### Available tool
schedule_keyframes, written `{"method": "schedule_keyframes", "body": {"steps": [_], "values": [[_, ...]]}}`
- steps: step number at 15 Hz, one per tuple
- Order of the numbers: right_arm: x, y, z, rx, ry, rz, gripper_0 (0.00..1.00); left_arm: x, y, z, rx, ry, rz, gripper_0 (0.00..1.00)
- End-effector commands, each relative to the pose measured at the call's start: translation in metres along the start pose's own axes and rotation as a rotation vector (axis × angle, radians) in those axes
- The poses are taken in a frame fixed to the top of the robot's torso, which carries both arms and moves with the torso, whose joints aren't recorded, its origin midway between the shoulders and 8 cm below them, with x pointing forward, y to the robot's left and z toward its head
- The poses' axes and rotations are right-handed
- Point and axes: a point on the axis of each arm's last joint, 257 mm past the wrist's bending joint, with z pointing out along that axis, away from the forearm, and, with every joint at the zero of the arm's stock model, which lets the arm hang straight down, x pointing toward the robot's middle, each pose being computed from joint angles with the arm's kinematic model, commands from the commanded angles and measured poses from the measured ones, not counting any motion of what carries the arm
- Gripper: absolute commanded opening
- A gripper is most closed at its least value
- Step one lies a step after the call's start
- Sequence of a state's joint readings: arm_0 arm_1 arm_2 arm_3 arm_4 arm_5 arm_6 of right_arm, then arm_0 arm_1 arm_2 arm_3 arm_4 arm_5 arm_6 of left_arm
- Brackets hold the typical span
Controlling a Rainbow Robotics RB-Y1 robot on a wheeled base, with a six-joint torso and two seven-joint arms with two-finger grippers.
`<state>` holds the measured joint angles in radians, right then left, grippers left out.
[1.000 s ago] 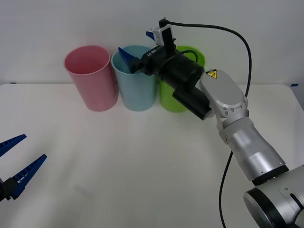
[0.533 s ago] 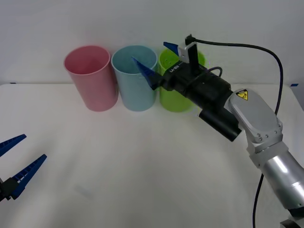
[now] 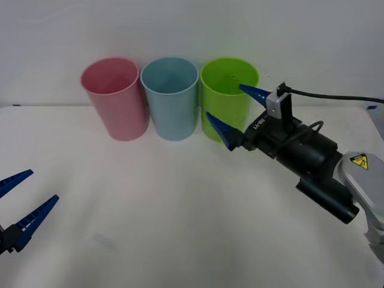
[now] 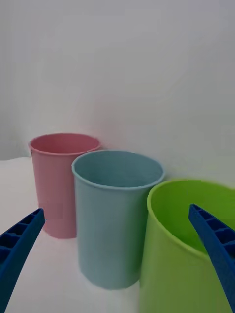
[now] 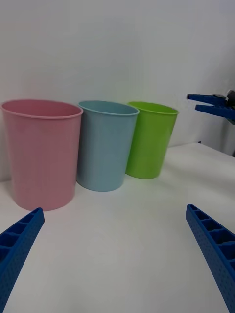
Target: Grasp the object on the table and drop it into the matching bin: aluminum can to the light blue bin, PET bottle to the pink bin.
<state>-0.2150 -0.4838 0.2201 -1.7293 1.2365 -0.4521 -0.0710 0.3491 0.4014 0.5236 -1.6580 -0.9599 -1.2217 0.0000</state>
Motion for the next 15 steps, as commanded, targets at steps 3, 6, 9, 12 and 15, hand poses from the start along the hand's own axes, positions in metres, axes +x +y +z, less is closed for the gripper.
{"method": "schedule_keyframes", "body": {"steps": [3, 6, 9, 12, 15], "values": [[0.027, 0.000, -0.061, -0.050, 0.058, 0.002, 1.00, 0.000, 0.000, 0.000, 0.000, 0.000, 0.000, 1.00], [0.040, 0.000, -0.093, -0.067, 0.082, 0.004, 1.00, 0.000, 0.000, 0.000, 0.000, 0.000, 0.000, 1.00], [0.049, -0.004, -0.128, -0.066, 0.099, 0.002, 1.00, 0.000, 0.000, 0.000, 0.000, 0.000, 0.000, 1.00], [0.057, -0.005, -0.163, -0.065, 0.123, -0.001, 1.00, 0.000, 0.000, 0.000, 0.000, 0.000, 0.000, 1.00], [0.065, -0.007, -0.195, -0.049, 0.145, -0.001, 1.00, 0.000, 0.000, 0.000, 0.000, 0.000, 0.000, 1.00]]}}
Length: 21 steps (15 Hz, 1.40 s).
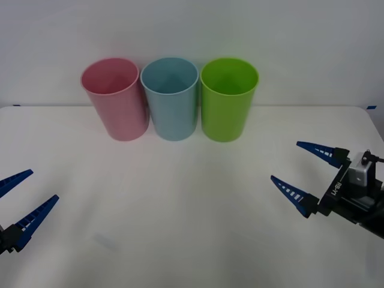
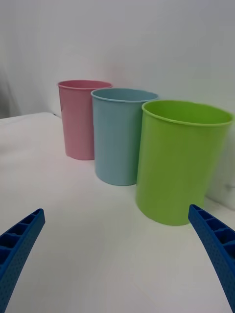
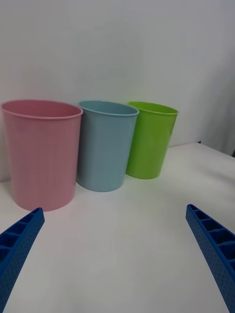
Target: Grasp the object on the table and drop it into the matching bin: aluminum can to the light blue bin, PET bottle to the pink bin.
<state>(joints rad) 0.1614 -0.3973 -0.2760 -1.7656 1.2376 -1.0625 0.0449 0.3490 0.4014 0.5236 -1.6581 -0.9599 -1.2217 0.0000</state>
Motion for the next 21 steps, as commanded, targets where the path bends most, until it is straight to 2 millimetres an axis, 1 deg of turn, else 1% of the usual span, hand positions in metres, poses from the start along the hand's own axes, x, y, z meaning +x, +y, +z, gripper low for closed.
{"method": "schedule_keyframes", "body": {"steps": [1, 8, 12, 17, 21], "values": [[0.012, 0.000, -0.028, 0.023, 0.025, 0.004, 1.00, 0.000, 0.000, 0.000, 0.000, 0.000, 0.000, 1.00], [0.042, -0.002, -0.080, 0.096, 0.089, 0.053, 1.00, 0.000, 0.000, 0.000, 0.000, 0.000, 0.000, 1.00], [0.060, -0.001, -0.105, 0.083, 0.104, 0.110, 1.00, 0.000, 0.000, 0.000, 0.000, 0.000, 0.000, 1.00], [0.070, 0.002, -0.122, 0.097, 0.131, 0.129, 1.00, 0.000, 0.000, 0.000, 0.000, 0.000, 0.000, 1.00], [0.076, 0.007, -0.128, 0.103, 0.146, 0.145, 1.00, 0.000, 0.000, 0.000, 0.000, 0.000, 0.000, 1.00]]}}
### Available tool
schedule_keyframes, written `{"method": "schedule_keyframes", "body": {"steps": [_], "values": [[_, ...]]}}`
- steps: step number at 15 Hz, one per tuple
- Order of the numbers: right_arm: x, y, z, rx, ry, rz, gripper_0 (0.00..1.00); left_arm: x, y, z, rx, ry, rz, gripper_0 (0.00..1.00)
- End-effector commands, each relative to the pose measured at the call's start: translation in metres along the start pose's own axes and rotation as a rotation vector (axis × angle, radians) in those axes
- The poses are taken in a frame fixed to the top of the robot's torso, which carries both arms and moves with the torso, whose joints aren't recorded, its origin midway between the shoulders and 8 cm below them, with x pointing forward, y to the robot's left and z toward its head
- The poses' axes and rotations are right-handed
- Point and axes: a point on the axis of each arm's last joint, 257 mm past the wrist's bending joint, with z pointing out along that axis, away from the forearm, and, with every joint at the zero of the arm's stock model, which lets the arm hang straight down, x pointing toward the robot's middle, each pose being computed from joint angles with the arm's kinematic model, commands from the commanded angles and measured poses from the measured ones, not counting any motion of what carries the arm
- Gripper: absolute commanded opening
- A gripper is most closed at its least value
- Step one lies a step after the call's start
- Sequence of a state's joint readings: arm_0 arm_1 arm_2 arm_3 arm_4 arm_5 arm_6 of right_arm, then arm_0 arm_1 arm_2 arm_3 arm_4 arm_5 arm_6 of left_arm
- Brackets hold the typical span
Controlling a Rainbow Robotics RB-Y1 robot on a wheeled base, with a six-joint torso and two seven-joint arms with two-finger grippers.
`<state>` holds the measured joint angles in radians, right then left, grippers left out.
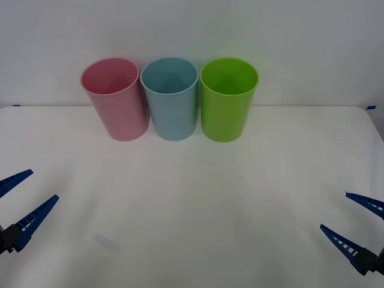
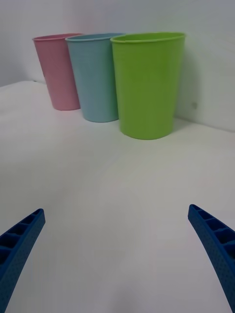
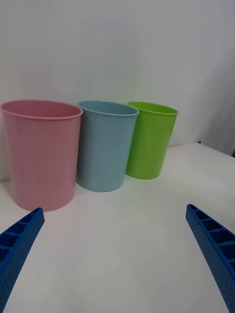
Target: Grasp the object on the table and drop it into the matching bin: aluminum can to the light blue bin, PET bottle to the pink bin.
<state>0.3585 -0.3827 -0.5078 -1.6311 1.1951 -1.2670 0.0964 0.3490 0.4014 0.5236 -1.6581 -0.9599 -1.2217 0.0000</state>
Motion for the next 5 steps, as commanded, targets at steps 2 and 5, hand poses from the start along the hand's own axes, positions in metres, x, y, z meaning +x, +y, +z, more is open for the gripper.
{"method": "schedule_keyframes", "body": {"steps": [2, 5], "values": [[0.0066, 0.0033, -0.0023, 0.005, 0.012, 0.014, 1.00, 0.0000, 0.0000, 0.0000, 0.000, 0.000, 0.000, 1.00], [0.0066, 0.0033, -0.0023, 0.005, 0.012, 0.014, 1.00, 0.0000, 0.0000, 0.0000, 0.000, 0.000, 0.000, 1.00]]}}
